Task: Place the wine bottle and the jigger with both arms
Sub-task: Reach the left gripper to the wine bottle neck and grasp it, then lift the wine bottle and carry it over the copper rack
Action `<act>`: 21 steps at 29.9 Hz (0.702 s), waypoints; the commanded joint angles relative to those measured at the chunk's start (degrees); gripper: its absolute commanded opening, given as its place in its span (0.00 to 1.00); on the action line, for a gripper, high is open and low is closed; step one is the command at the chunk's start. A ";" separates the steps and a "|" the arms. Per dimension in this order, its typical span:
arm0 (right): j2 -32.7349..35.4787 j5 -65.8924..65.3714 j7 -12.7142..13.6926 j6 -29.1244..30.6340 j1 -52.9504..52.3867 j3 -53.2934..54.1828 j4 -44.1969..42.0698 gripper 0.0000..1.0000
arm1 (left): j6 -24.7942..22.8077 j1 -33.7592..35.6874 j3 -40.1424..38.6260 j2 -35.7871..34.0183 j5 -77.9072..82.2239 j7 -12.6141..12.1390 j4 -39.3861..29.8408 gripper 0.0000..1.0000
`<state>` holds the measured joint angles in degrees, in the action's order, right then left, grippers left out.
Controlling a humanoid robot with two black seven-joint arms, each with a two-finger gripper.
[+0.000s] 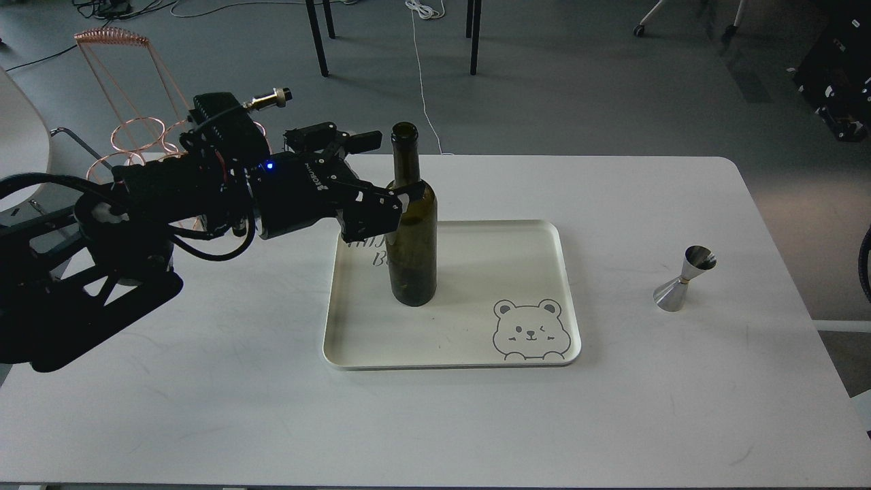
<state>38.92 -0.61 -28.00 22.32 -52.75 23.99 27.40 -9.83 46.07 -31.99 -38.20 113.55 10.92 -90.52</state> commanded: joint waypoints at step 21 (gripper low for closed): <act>0.11 -0.27 0.00 0.00 0.10 -0.35 -0.06 0.97 | 0.08 0.34 -0.26 1.99 -1.40 -2.40 1.14 0.19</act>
<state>38.93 -0.84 -28.00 22.37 -52.56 23.73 27.40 -9.84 46.29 -31.98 -35.95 112.16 8.59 -89.08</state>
